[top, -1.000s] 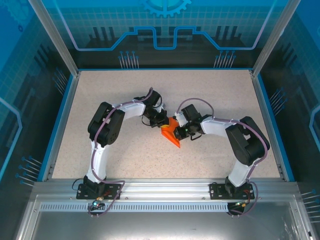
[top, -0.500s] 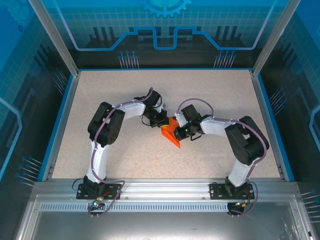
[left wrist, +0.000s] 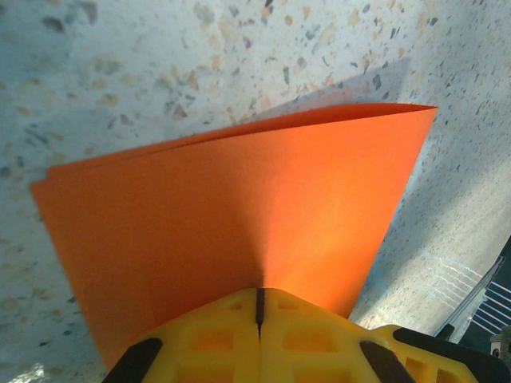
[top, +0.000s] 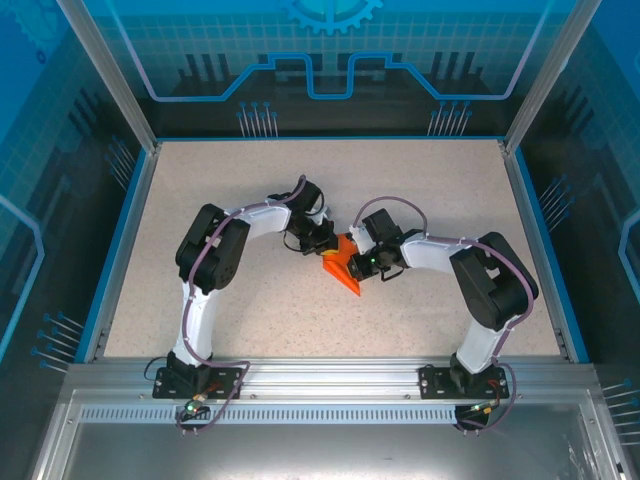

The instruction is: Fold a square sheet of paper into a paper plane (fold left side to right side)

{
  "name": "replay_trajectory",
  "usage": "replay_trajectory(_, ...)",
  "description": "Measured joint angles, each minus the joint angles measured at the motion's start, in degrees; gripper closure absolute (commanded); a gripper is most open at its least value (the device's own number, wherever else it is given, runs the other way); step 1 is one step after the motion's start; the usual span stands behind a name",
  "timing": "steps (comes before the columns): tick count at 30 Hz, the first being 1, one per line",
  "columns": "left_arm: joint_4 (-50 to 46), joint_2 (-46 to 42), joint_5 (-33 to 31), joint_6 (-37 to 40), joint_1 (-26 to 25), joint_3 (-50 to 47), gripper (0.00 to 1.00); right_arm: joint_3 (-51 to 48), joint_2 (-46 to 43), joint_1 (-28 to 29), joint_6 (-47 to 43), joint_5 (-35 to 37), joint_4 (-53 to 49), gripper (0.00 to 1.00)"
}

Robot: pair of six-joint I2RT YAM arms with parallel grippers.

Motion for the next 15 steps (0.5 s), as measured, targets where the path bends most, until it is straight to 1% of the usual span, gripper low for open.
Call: replay_trajectory(15, 0.0, 0.0, 0.0, 0.0, 0.0, 0.0, 0.95, 0.0, -0.7, 0.0, 0.0, 0.0, -0.3, 0.96)
